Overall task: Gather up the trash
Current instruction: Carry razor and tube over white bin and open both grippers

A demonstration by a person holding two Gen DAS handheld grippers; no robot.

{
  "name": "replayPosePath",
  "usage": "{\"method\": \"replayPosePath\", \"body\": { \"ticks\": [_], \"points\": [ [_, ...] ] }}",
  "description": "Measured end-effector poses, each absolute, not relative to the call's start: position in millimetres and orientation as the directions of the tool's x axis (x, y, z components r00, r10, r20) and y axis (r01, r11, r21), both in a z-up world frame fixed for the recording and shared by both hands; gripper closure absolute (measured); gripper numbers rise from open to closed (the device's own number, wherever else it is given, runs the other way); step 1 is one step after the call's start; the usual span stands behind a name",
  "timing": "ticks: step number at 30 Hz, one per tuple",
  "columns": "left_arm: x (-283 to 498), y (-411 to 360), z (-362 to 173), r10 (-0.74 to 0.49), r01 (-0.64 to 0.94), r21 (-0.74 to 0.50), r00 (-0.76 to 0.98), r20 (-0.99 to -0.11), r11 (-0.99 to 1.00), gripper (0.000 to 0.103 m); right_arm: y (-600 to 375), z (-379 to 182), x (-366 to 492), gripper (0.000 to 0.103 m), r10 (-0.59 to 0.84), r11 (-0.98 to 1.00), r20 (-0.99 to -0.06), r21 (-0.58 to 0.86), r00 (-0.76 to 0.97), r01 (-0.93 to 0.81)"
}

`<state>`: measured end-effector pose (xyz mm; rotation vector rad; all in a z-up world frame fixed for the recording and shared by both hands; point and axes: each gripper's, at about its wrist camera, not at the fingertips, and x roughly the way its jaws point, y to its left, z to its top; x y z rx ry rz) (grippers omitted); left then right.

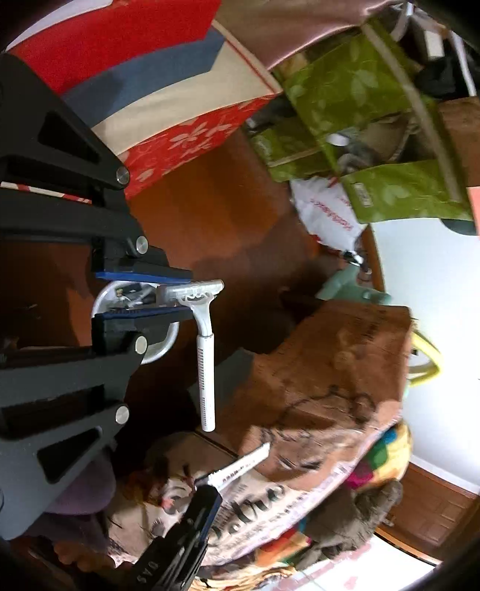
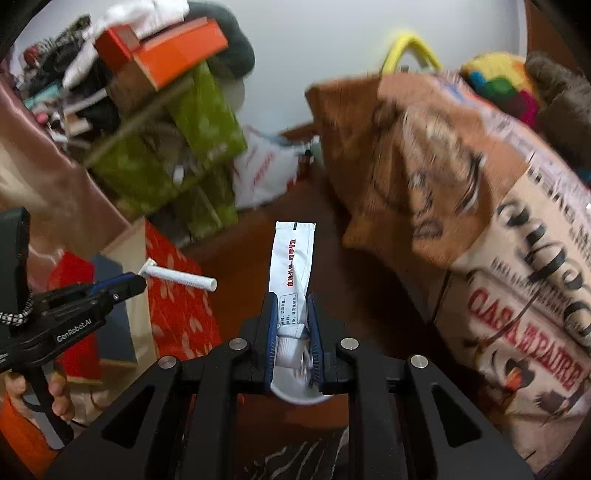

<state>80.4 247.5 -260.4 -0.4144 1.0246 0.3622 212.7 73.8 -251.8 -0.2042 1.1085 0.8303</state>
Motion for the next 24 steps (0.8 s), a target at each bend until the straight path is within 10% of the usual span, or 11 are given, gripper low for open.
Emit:
{"method": "replayPosePath", "body": {
  "ticks": [12,16,24],
  "points": [
    [81,242,-336,0.067,-0.514,-0.113,0.319,-0.945,0.85,0.092,93,-330,216,0.087,0.395,0.685,-0.918,0.323,-0.039,-0.652],
    [83,242,-349,0.054,-0.522,-0.112,0.292,-0.955,0.845,0.092,93,-336,222,0.067,0.375,0.699,-0.925,0.326,-0.061,-0.637],
    [99,232,-368,0.022,-0.508,-0.116,0.258,-0.966,0.854,0.092,83,-321,235,0.065,0.386,0.711,-0.923,0.304,-0.009,-0.635]
  ]
}}
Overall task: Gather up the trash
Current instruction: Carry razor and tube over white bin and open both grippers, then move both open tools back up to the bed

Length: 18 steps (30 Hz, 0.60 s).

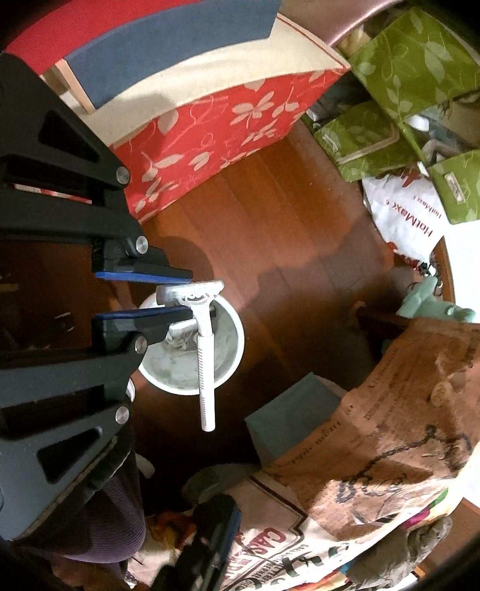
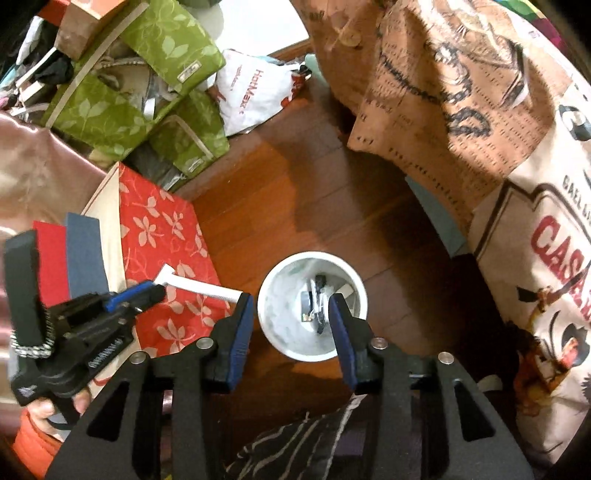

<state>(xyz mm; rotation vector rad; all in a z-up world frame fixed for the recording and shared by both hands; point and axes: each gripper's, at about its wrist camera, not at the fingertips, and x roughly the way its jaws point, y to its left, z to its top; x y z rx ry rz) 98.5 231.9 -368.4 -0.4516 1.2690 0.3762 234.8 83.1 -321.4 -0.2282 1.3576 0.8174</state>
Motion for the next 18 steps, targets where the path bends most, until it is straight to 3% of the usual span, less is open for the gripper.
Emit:
{"method": "replayPosePath", "body": {
  "ticks": [4,9,18],
  "points": [
    [112,223,-374,0.003,-0.49,-0.122,0.247,-0.969,0.863,0.092,80,-313,237,0.065,0.391,0.71,-0.92,0.288,0.021,-0.643],
    [127,215,-380,-0.108,-0.475,-0.206,0.227,-0.968,0.856,0.087,76,-305,235,0.065,0.395,0.708,-0.918,0.277,0.039,-0.65],
    [125,201,-334,-0.08,-0.419,-0.205,0.297,-0.952,0.885,0.08,55,-283,234,0.065,0.43,0.706,-0.899,0.28,0.08,-0.65]
  ]
}}
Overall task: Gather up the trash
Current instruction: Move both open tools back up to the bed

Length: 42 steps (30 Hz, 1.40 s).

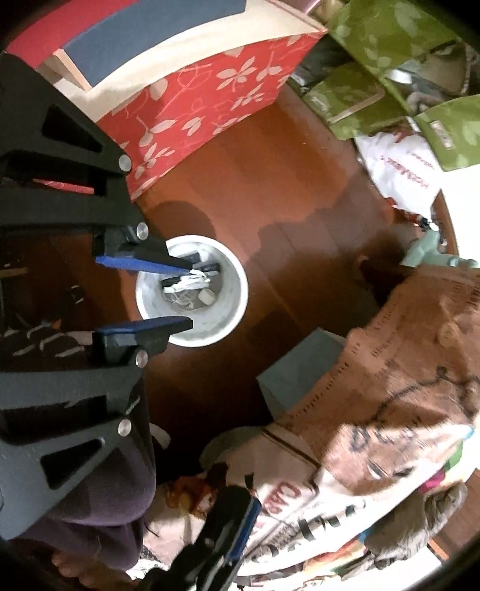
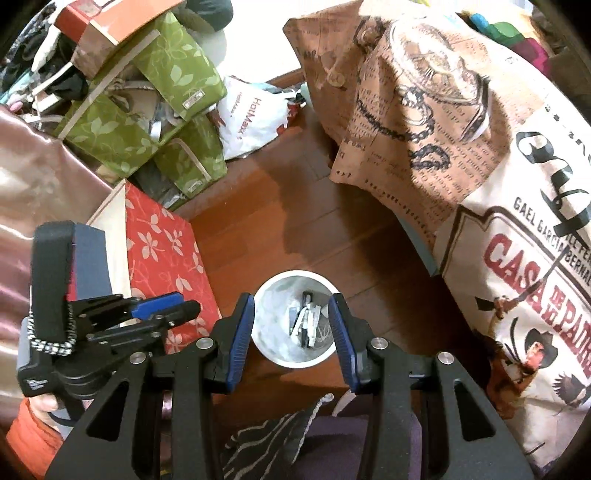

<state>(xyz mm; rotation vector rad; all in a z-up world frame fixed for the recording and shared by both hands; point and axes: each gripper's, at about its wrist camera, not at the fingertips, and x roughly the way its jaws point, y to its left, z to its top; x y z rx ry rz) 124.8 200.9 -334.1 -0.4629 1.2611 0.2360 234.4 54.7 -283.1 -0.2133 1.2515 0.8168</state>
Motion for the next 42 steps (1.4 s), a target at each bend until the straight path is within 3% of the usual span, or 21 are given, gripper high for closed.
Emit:
{"method": "replayPosePath", "body": {
  "ticks": [19,27,42],
  "points": [
    [144,135,-177,0.051,-0.246,-0.115,0.579,-0.814,0.962,0.071,-20,-168,227,0.065,0.536,0.732,-0.758,0.198,0.372,-0.652],
    [169,84,-120,0.044,-0.146,-0.08,0.691,-0.721,0.986,0.062,-75,-124,239,0.065,0.535,0.781,-0.668,0.159,0.517,-0.603],
    [268,-8,-84,-0.065,0.016,-0.08,0.758,-0.649,0.997,0.052,-196,-113,309,0.065,0.333,0.928,-0.63,0.087,0.701,-0.363]
  ]
}}
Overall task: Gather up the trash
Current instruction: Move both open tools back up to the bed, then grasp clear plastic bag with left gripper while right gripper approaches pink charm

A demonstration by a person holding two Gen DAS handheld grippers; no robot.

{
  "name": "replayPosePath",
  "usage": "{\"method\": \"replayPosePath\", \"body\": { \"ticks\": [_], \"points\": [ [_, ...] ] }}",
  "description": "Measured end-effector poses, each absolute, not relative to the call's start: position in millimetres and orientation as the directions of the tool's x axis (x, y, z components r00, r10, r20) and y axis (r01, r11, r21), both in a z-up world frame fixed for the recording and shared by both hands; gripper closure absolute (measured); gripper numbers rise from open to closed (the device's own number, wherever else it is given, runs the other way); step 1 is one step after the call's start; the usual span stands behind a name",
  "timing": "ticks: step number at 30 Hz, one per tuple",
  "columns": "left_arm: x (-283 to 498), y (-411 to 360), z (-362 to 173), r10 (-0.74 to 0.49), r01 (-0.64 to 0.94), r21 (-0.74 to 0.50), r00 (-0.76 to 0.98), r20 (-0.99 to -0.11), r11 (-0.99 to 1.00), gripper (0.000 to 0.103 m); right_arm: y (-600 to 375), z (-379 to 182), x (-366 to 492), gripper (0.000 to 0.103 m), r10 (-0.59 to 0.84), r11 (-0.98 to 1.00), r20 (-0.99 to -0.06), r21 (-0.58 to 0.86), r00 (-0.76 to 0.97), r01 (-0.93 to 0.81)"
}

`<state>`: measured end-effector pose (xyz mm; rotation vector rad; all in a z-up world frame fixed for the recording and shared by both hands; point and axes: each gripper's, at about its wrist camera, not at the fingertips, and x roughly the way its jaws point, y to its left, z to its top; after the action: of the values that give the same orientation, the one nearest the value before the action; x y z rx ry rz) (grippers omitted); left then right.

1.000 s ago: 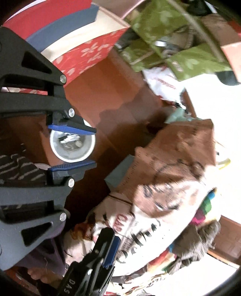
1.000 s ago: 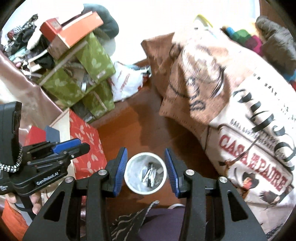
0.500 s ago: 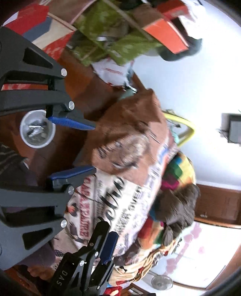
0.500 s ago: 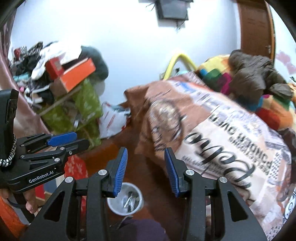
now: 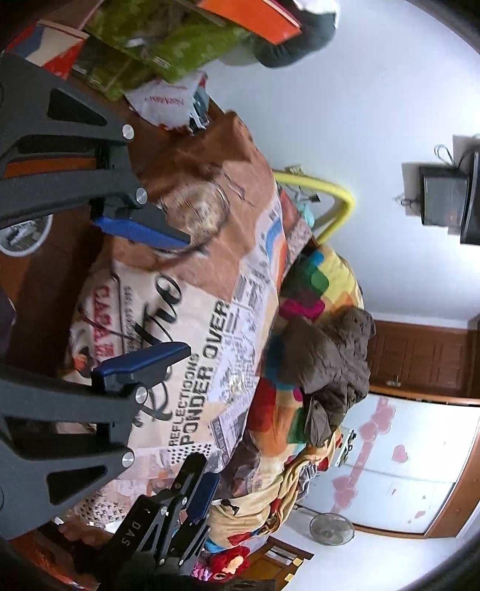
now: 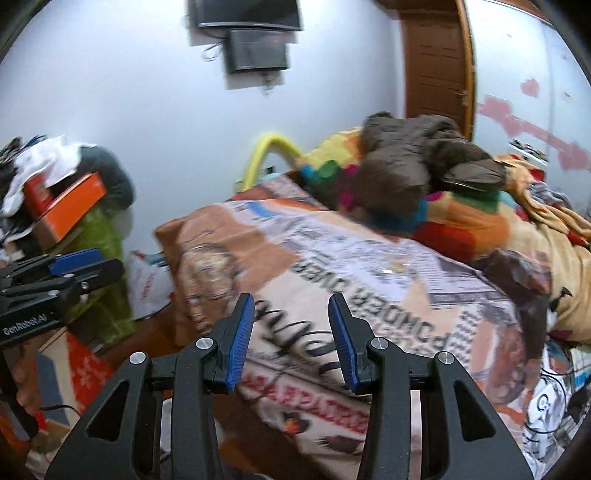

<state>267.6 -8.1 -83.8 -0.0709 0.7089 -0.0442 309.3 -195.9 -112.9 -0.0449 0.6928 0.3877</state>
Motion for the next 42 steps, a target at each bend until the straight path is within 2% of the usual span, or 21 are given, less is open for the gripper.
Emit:
{"method": "replayPosePath", "body": {
  "ticks": [9,21,26,33,42],
  "points": [
    [352,-59,-107,-0.162,0.105,-0.125,0.702,-0.693,0.987,0.049,-264,-145,357,0.065,0.202,0.975,-0.669,0.071,0.715,-0.209],
    [478,-143,-185,-0.286,0.222,-0.193,0.546,-0.788,0.956,0.049,-326,-203,412,0.065,0.109,0.993,-0.728,0.045,0.676,-0.111],
    [529,-173,-223,-0.254,0.209,-0.168,0.503,-0.826,0.963,0.049,-339,-221,433,0.065,0.097,0.994,-0.742,0.036,0.663,-0.105],
    [580,-212,-260,-0.309,0.253,-0.211,0.457,-0.834,0.944,0.049,-344,-242,459,0.065,0.083,0.992,-0.756,0.003,0.649,-0.122],
    [612,-227,-282,-0.258,0.226,-0.166,0.48,-0.838,0.96,0.049,-343,-255,477,0.065,0.085,0.988,-0.767,-0.018,0.637,-0.154]
  ]
}}
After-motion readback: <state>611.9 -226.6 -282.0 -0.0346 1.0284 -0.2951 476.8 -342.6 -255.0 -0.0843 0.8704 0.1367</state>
